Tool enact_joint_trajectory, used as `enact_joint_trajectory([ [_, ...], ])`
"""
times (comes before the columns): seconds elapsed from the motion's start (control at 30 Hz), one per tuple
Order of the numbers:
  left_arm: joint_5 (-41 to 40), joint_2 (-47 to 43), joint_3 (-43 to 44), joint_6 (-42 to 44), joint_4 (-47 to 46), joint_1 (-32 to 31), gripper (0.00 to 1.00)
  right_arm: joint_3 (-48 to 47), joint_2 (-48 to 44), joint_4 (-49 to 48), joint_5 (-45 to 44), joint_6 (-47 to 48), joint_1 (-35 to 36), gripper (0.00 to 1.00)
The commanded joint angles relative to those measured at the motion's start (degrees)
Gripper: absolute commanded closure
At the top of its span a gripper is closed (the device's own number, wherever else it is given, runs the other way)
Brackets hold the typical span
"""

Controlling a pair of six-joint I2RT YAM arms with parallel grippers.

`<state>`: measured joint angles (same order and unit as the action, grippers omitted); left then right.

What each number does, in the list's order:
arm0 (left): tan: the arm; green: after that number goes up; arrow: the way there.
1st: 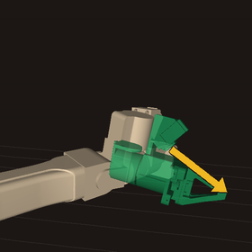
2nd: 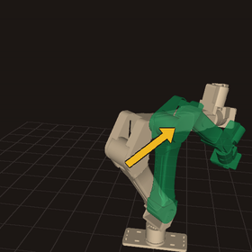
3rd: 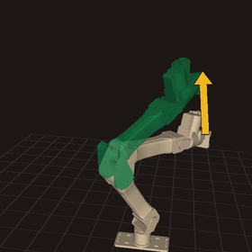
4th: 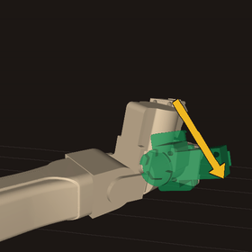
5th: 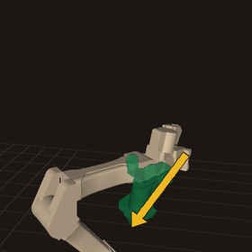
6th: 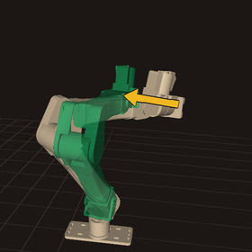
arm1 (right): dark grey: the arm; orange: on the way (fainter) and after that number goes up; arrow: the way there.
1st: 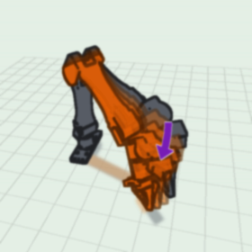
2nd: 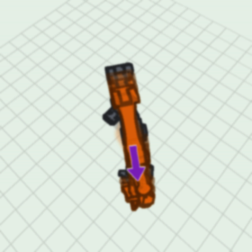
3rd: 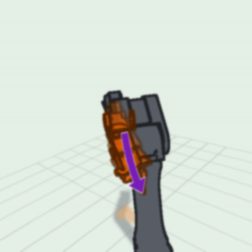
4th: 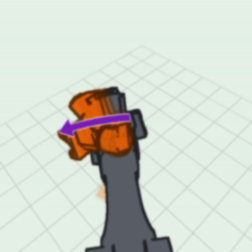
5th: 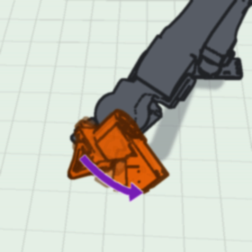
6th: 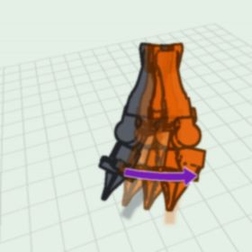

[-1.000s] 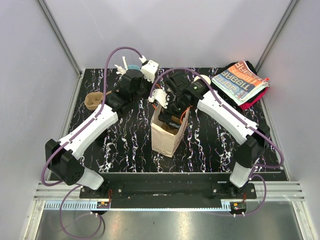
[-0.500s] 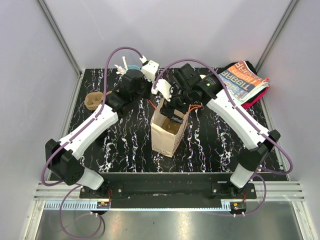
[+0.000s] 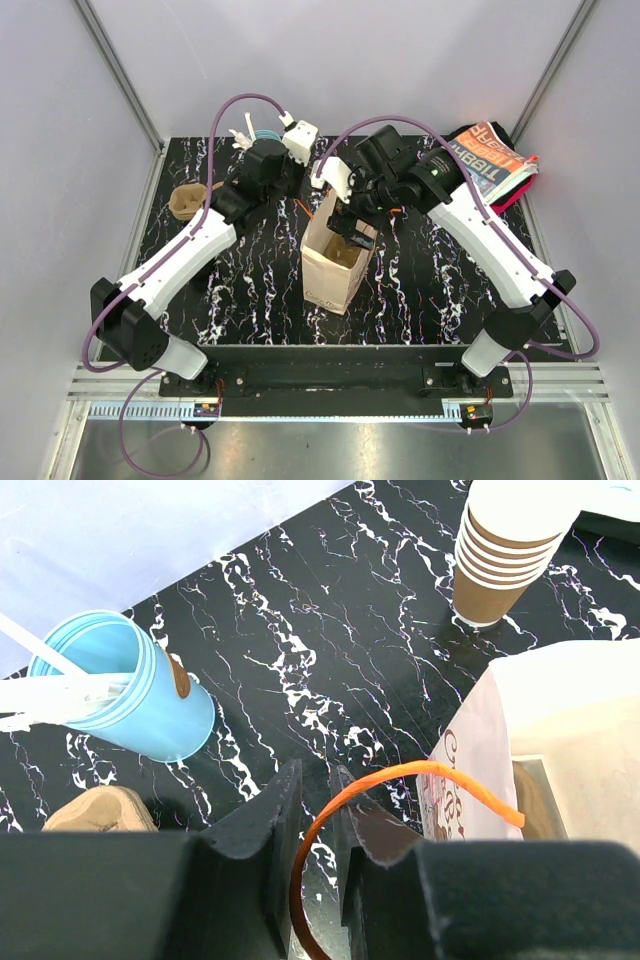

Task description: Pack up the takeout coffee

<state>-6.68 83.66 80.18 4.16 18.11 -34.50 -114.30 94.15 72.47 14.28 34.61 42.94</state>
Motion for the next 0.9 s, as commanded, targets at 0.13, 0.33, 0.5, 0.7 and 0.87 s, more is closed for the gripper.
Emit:
enact_joint_trajectory([
  [0.13, 0.96, -1.3, 1.2, -0.74, -2.82, 0.22, 0.77, -4.17, -2.57, 1.1, 3.38, -0.33, -0.05, 0.0],
  [0.33, 0.97, -1.22, 1.2, -0.65, -2.82, 0.14, 0.78, -9.17, -3.01, 0.92, 4.17, -0.68, -0.05, 0.0],
  [0.5, 0.88, -1.74, 1.56, -0.12, -2.46, 0.22, 0.78, -12.08, -4.67, 0.92, 1.55, -0.07, -0.05, 0.0],
  [0.7, 0.96, -2.53, 2.08, 1.46, -1.85, 0.22, 0.78, -12.88, -8.89, 1.18, 0.3, 1.86, -0.05, 0.0],
  [0.87, 1.58, -2.36, 4.89, 2.95, 0.87, 0.22, 0.78, -9.2, -13.37, 2.85, -0.4, 5.63, -0.13, 0.0],
])
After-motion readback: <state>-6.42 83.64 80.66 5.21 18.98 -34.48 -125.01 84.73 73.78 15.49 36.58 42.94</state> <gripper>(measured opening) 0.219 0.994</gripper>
